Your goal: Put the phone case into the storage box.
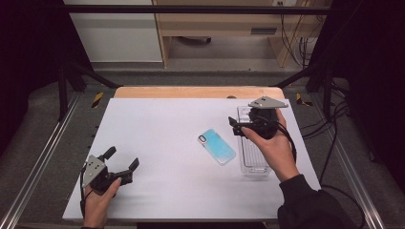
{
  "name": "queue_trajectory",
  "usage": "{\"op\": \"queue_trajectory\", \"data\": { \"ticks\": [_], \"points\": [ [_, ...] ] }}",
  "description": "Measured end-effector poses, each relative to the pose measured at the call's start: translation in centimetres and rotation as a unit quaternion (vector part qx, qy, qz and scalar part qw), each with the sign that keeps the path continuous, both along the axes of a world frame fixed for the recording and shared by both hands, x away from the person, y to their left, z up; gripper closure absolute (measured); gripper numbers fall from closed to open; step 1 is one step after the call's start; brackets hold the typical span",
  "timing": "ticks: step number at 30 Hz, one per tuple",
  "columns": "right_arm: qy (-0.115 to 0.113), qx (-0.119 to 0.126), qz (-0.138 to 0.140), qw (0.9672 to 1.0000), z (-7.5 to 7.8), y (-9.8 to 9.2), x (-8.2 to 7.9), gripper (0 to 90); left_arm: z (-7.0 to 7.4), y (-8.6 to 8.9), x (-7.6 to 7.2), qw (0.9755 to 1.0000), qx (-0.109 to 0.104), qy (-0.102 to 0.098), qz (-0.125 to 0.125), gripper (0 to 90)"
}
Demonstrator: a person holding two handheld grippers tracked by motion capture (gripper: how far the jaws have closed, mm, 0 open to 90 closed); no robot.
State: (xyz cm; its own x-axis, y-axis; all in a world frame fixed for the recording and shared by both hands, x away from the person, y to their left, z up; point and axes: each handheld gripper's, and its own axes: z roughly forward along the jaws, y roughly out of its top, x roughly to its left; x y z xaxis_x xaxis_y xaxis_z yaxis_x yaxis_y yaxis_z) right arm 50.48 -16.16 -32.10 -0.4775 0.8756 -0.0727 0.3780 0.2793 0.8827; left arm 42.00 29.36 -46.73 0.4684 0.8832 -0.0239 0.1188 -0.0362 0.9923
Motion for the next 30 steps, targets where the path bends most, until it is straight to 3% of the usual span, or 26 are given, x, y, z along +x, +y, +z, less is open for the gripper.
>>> {"op": "queue_trajectory", "data": {
  "ticks": [3, 7, 13, 15, 19, 22, 26, 30],
  "points": [
    [0.013, 0.008, -0.003, 0.9999, -0.3, 0.6, 1.3, 13.3, 0.0, 0.1, 0.1, 1.0, 0.0, 0.0, -0.001, 2.0],
    [0.04, 0.037, -0.014, 0.9984, -0.9, 0.9, 2.9, 14.4, 0.0, 0.2, 0.2, 1.0, -0.002, 0.001, 0.0, 2.0],
    [0.063, 0.044, -0.039, 0.9963, -1.5, 1.5, 4.6, 18.5, 0.0, 0.3, 0.2, 1.0, -0.002, 0.002, 0.0, 2.4],
    [0.077, 0.066, -0.055, 0.9933, -1.8, 2.0, 6.2, 21.6, 0.0, 0.2, 0.2, 1.0, 0.0, 0.001, -0.002, 2.4],
    [0.085, 0.068, -0.077, 0.9911, -2.6, 2.5, 7.6, 27.4, 0.1, 0.2, 0.2, 1.0, -0.001, 0.001, -0.003, 2.5],
    [0.095, 0.059, -0.102, 0.9885, -3.7, 3.2, 8.5, 37.6, 0.0, 0.4, 0.3, 1.0, -0.002, 0.001, -0.003, 2.7],
    [0.104, 0.04, -0.098, 0.989, -4.6, 4.0, 8.8, 45.4, 0.0, 0.4, 0.4, 1.0, -0.004, 0.002, -0.002, 2.9],
    [0.108, 0.032, -0.097, 0.9889, -5.9, 5.2, 9.1, 66.2, 0.0, 0.4, 0.4, 1.0, -0.004, 0.002, -0.004, 3.0]
  ]
}}
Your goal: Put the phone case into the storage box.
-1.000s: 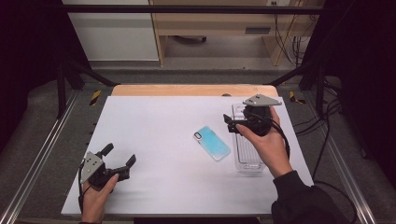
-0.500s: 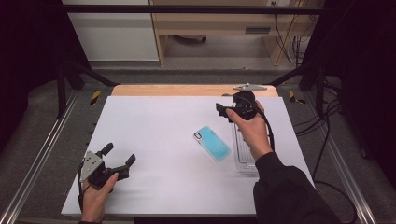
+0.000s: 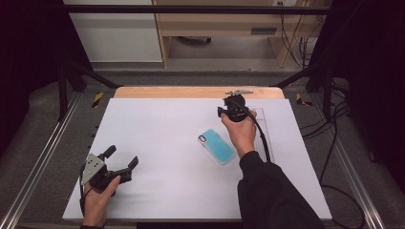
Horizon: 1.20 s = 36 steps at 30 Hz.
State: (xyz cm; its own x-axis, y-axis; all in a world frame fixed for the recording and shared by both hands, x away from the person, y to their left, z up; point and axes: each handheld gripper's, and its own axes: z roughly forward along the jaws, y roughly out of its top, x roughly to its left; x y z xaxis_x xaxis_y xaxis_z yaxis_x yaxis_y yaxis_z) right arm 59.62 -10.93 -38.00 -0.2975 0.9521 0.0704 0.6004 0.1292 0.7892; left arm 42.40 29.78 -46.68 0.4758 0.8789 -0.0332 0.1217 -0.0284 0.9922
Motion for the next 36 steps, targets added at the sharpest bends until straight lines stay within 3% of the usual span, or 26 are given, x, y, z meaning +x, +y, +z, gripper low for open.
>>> {"op": "queue_trajectory", "data": {
  "ticks": [3, 4, 11, 12, 13, 16, 23, 31, 36],
  "points": [
    [-0.001, -0.007, 0.004, 1.0, -0.5, 0.5, 0.1, 72.9, 0.0, 0.0, 0.0, 1.0, -0.001, 0.0, 0.0, 3.1],
    [0.0, -0.011, 0.008, 0.9999, -1.1, 1.1, 0.2, 80.2, 0.0, 0.1, 0.0, 1.0, -0.006, -0.001, 0.001, 3.1],
    [0.001, -0.002, 0.003, 1.0, -3.2, 2.4, 0.1, 90.0, 0.1, 0.1, -0.1, 1.0, -0.006, -0.002, 0.0, 3.3],
    [0.001, -0.002, 0.003, 1.0, -3.2, 2.4, 0.1, 90.0, 0.1, 0.1, -0.1, 1.0, -0.006, -0.002, 0.0, 3.3],
    [-0.02, 0.012, -0.009, 0.9997, -3.5, 2.6, -0.2, 90.0, 0.1, 0.0, -0.1, 1.0, 0.0, -0.004, -0.002, 3.3],
    [-0.034, 0.017, -0.022, 0.999, -3.8, 2.9, -0.4, 90.0, 0.1, 0.0, -0.1, 1.0, 0.0, -0.003, -0.002, 3.3],
    [-0.022, -0.003, -0.033, 0.9992, -5.0, 3.4, -0.3, 90.0, 0.1, -0.1, -0.1, 1.0, -0.003, -0.003, -0.003, 3.4],
    [-0.004, 0.003, -0.052, 0.9986, -7.7, 3.8, -0.5, 90.0, 0.1, -0.1, -0.1, 1.0, -0.002, -0.001, -0.005, 3.7],
    [-0.004, -0.011, -0.058, 0.9983, -8.5, 4.0, -0.5, 90.0, 0.1, -0.1, -0.1, 1.0, -0.002, -0.001, -0.006, 3.6]
  ]
}}
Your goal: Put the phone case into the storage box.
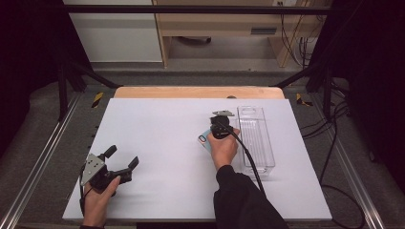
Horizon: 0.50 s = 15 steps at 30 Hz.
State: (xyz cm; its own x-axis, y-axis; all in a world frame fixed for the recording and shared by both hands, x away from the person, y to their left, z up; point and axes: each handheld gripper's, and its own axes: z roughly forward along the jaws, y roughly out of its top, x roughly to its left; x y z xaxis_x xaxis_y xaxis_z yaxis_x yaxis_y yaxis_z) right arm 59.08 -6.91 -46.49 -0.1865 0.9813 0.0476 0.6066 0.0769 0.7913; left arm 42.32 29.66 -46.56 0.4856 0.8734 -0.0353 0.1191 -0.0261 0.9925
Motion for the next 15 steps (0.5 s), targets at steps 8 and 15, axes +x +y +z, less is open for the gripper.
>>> {"op": "queue_trajectory", "data": {
  "ticks": [8, 15],
  "points": [
    [0.003, -0.015, -0.001, 0.9999, -0.7, 0.2, 0.0, 90.0, 0.0, -0.1, 0.0, 1.0, 0.0, 0.0, 0.001, 3.6],
    [0.004, -0.012, -0.009, 0.9999, -1.1, 0.1, -0.1, 90.0, 0.0, -0.1, 0.0, 1.0, 0.0, 0.0, -0.001, 3.7]
  ]
}}
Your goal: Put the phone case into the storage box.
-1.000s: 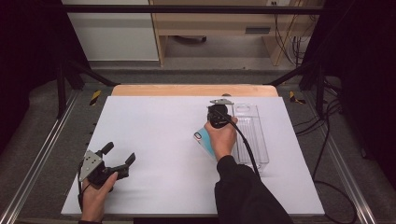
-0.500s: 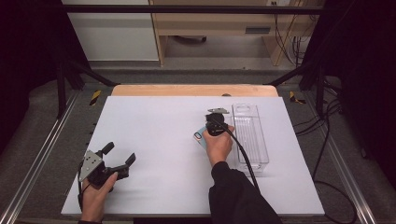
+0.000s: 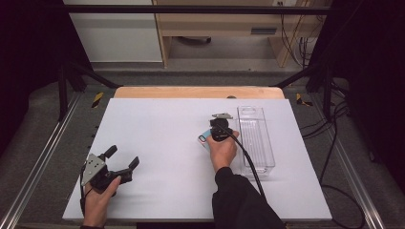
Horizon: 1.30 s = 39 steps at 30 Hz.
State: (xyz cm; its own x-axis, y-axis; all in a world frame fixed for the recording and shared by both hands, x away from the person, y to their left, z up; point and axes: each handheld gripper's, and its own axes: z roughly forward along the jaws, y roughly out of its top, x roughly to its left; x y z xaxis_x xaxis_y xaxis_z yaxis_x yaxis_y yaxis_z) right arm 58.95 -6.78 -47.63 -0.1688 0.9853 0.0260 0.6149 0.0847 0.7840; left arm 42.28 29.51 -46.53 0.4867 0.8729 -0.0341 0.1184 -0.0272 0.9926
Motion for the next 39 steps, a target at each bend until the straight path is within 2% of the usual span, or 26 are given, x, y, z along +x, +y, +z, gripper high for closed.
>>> {"op": "queue_trajectory", "data": {
  "ticks": [8, 11, 20, 25, 33, 39],
  "points": [
    [0.007, -0.004, -0.01, 0.9999, -0.14, -0.22, 0.22, 90.0, 0.05, 0.06, -0.08, 1.0, 0.002, -0.002, 0.004, 3.8],
    [0.018, -0.001, -0.014, 0.9997, -0.21, -0.43, 0.3, 90.0, 0.04, 0.05, -0.08, 1.0, 0.002, -0.001, 0.004, 3.8],
    [0.027, -0.001, -0.014, 0.9995, -0.21, -0.43, 0.32, 90.0, 0.03, -0.19, -0.09, 1.0, 0.007, -0.001, 0.002, 3.8],
    [0.045, 0.001, -0.017, 0.9989, -0.42, -0.77, 0.5, 90.0, -0.02, -0.29, -0.06, 0.9999, 0.01, 0.0, 0.002, 3.9],
    [0.049, -0.002, -0.016, 0.9987, -0.37, -0.79, 0.51, 90.0, 0.01, -0.64, -0.07, 0.9999, 0.012, -0.001, -0.002, 3.9],
    [0.05, 0.007, -0.02, 0.9985, -0.37, -0.87, 0.34, 90.0, 0.04, -0.51, -0.12, 1.0, 0.007, 0.0, -0.001, 3.9]
  ]
}}
